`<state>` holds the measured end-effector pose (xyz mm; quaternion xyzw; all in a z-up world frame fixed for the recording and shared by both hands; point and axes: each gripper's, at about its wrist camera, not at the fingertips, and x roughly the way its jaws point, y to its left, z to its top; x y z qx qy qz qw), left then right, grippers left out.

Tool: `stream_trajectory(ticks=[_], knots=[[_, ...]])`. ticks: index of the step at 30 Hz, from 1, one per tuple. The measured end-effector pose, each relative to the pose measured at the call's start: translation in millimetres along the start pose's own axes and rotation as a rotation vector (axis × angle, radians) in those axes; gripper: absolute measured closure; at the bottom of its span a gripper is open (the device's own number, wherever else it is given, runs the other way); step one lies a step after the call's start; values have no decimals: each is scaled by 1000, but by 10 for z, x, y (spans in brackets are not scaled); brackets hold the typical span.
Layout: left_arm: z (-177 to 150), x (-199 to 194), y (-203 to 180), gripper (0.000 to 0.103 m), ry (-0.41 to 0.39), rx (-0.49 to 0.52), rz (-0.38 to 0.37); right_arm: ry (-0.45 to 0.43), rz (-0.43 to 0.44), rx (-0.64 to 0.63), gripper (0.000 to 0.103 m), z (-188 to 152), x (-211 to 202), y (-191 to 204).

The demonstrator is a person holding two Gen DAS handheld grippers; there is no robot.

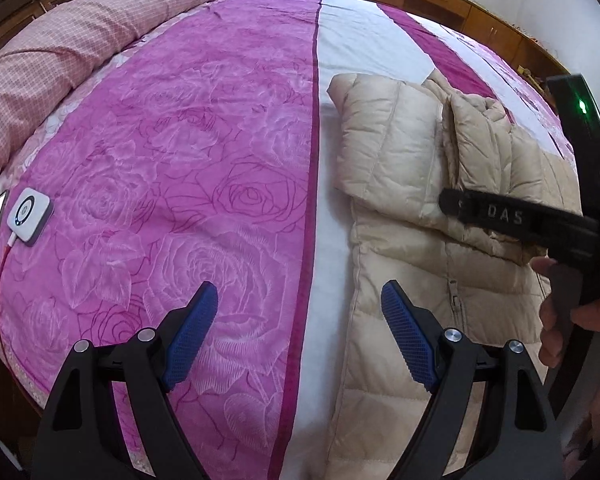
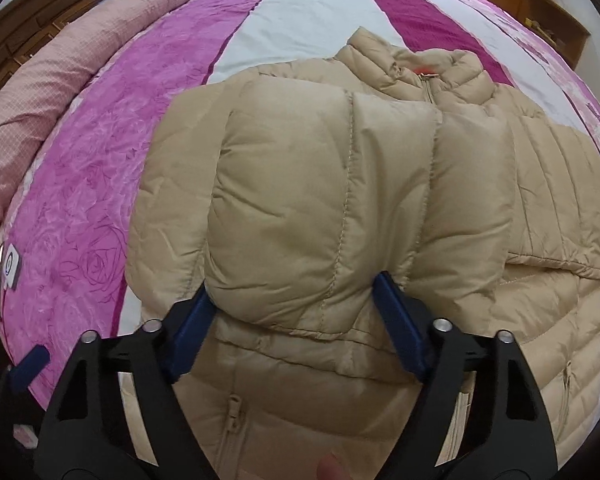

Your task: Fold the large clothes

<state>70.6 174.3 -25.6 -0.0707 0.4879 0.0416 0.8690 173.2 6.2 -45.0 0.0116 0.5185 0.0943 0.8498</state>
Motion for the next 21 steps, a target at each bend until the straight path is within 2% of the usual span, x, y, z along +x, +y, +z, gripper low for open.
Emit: stream_trajectory(ticks=[1,4,6,13,17,21], knots=[[9,3,-9,22,-1,1,0,-3,0,-2,51,-5,-19,-29],[34,20,-39,22,0,3,-5,-18,31,-5,81,-14,-122,-104],[51,31,-83,22,0,11,-9,-38,55,-3,90,-36,-215,-172],[130,20,-348,22,-20,60,-27,-191,137,49,93,-48,-863,-645],[205,49,-561,22,-33,100,-33,-271,144,109,94,-52,-1197,-1057],[289,113,-780,22,-44,134,-42,-312,124,180,94,-86,-1334,-1518]])
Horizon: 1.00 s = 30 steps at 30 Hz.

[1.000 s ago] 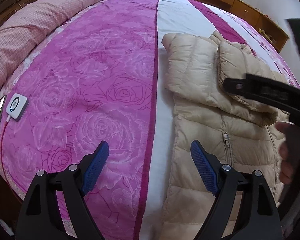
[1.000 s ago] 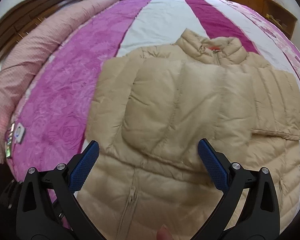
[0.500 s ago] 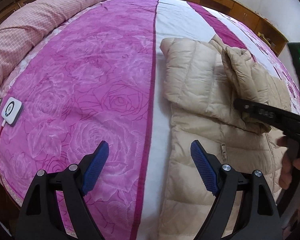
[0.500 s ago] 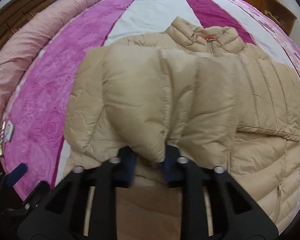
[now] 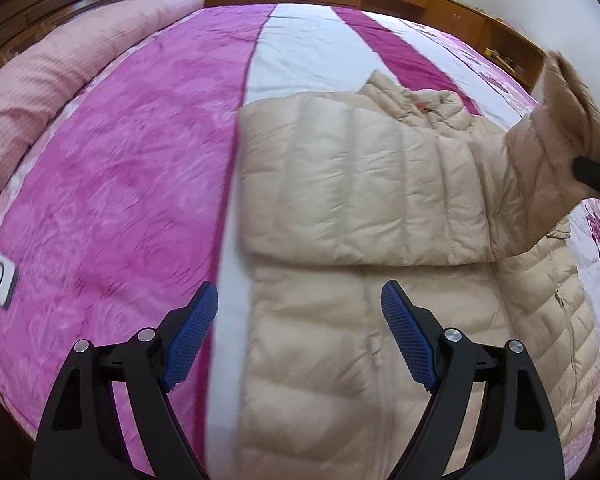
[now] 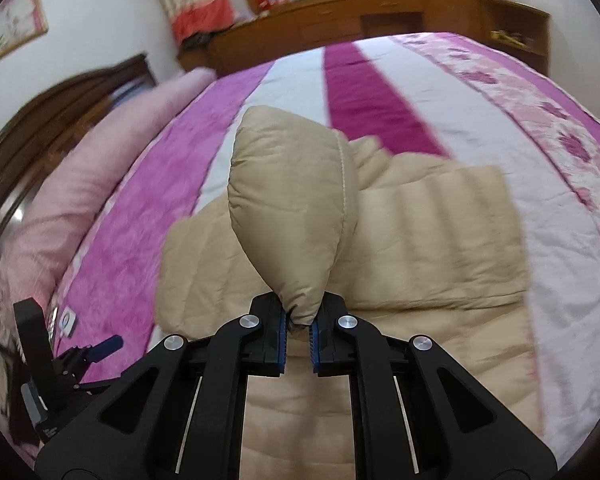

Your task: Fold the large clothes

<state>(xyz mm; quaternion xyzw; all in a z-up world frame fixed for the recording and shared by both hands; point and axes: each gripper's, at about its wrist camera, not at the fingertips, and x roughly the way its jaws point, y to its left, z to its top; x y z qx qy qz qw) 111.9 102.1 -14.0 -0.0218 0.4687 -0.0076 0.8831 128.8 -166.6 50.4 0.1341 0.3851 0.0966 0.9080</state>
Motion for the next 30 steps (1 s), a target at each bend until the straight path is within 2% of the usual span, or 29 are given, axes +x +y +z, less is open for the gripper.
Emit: stream_trajectory(ticks=[3,7,11,15,20,23,30], knots=[[92,79,-159,22,-13,24,-9,6,-32,57,94,5,7,-350],[217,224,-343,22,-25,54,2,62,-70,140,94,-66,228,-809],[307,386,-476,22,-17,82,17,98,-113,171,82,-174,375,-1083],[352,467,-542,22,-12,93,29,96,-135,153,73,-244,400,-1194],[384,535,-564,22,-10,88,37,64,-169,153,68,-237,315,-1276],[393,576,-579,22,-9,96,40,58,-200,133,67,-182,321,-1330],[428,647,-604,22,-1,95,50,113,-233,119,65,-142,614,-1448]])
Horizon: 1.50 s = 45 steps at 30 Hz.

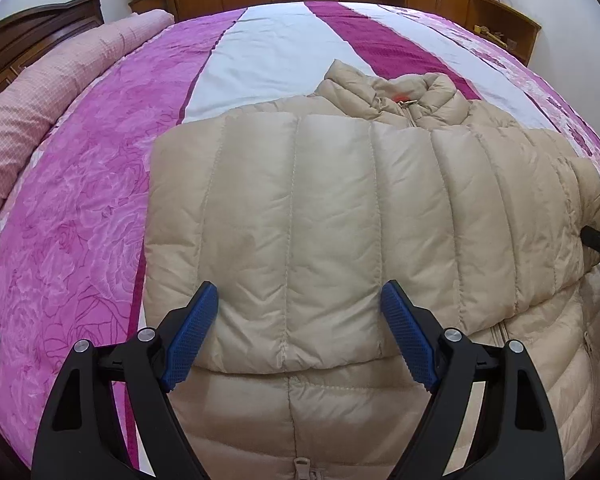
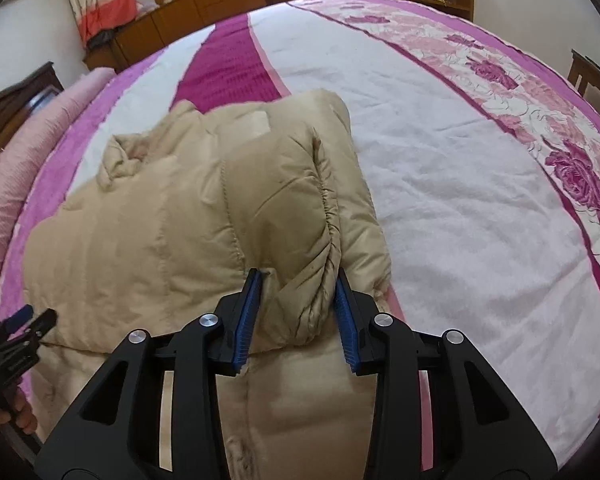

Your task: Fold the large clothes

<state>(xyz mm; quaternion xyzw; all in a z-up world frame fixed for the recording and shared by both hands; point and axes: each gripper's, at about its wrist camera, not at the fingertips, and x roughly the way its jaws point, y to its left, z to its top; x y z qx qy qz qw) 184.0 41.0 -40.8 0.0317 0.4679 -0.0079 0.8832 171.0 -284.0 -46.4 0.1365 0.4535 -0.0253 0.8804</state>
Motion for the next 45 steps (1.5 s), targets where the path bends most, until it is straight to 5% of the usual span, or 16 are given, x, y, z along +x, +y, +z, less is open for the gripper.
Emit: stream_trajectory(ticks=[4,8,21,45], knots=[[-20,-136,24,22,-15,2,-2,-7,25,-5,56,-16,-80,6],[-145,-350,133,22,-18,-8,7,-29,36,-19,34,-104,-311,-5],[-850,-749,483,22,59,-67,16,41,12,-120,27,-883,-789,-109],[-1517,-905,715,22,148,-76,74,104,-37,-120,22,-1582,-1149,-598]])
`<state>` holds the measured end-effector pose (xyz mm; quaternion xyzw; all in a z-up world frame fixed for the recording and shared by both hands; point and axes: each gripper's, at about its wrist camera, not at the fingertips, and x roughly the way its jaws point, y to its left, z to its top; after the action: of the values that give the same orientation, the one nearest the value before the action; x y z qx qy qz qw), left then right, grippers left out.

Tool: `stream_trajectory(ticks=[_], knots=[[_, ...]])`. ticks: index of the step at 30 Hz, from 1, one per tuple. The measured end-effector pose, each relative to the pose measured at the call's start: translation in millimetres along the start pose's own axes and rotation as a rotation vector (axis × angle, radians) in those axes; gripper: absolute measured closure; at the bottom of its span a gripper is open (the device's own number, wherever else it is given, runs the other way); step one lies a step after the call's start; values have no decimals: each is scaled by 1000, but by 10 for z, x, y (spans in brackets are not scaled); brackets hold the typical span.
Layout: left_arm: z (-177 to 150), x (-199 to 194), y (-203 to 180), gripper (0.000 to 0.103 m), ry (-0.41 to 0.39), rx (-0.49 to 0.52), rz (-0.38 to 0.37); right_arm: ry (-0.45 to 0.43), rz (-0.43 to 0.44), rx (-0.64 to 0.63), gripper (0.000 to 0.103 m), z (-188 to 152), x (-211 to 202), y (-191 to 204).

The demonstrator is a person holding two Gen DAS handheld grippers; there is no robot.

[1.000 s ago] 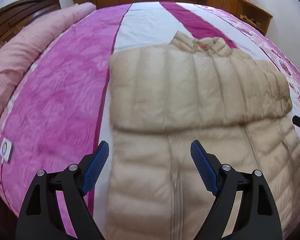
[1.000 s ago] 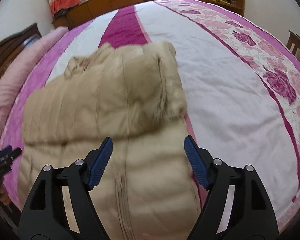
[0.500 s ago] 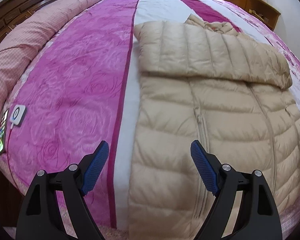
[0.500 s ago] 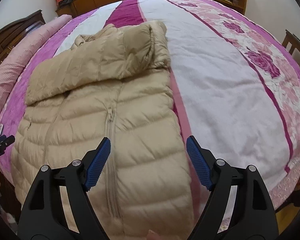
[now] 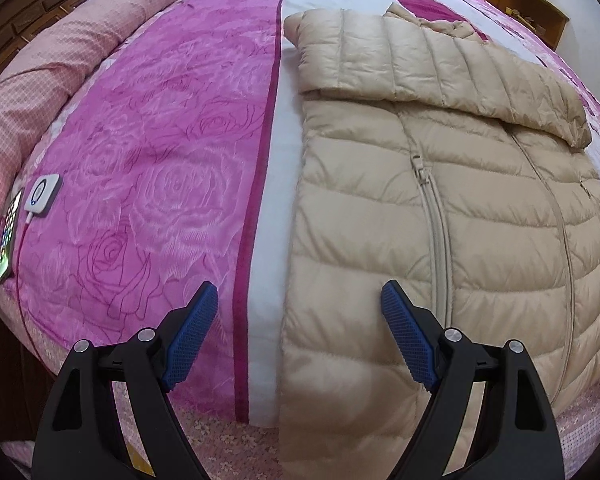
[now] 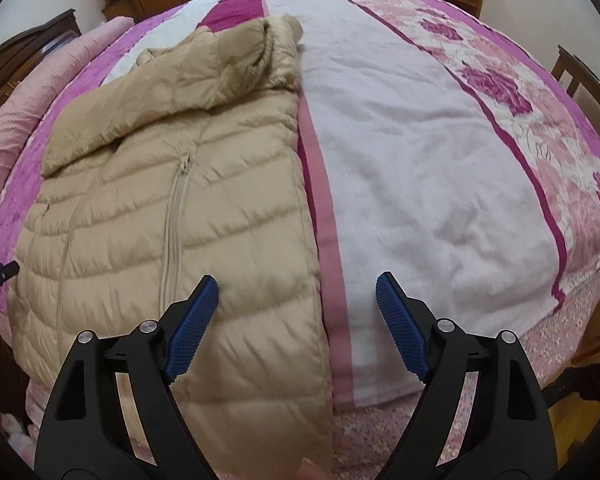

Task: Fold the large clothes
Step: 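Move both grippers to the jacket hem beside the zipper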

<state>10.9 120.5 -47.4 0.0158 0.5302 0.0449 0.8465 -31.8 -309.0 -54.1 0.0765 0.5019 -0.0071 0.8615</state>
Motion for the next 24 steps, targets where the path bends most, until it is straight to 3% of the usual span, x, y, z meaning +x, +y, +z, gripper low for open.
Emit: stream_trajectory(ticks=[11,16,24], knots=[[-139,-65,-55,22,17,21,-72,28,24,6,21,-221,-58,-27],[-232,-84,-175,22,7,83,-29,40,33,-18,21,-302,-73,5],[-329,-45,-162,21,37,66,-61,57,67,-69,21,-446,-27,136]])
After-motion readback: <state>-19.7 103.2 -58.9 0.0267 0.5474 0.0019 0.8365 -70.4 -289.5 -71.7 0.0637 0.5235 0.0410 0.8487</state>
